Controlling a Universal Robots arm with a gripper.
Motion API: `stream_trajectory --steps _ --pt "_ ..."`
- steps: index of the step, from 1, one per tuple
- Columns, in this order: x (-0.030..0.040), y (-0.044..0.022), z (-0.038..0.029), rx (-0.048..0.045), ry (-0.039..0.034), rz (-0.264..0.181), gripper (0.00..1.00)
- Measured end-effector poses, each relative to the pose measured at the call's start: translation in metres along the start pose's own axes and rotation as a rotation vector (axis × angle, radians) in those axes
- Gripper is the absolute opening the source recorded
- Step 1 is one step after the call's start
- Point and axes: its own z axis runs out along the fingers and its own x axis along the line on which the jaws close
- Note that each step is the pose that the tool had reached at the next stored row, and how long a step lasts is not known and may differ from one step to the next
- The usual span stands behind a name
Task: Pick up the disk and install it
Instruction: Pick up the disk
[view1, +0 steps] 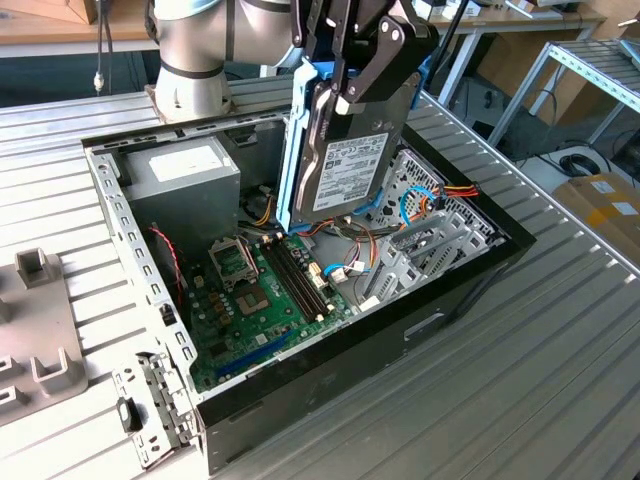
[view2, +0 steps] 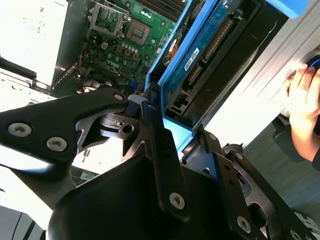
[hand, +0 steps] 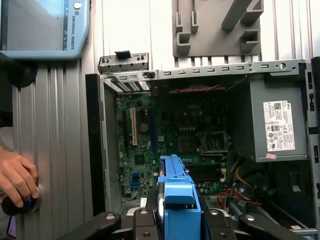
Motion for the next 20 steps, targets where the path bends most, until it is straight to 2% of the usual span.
stream_trajectory --steps 20 --pt "-0.0006 -0.0108 0.0001 0.0003 0.0069 0.0 0.37"
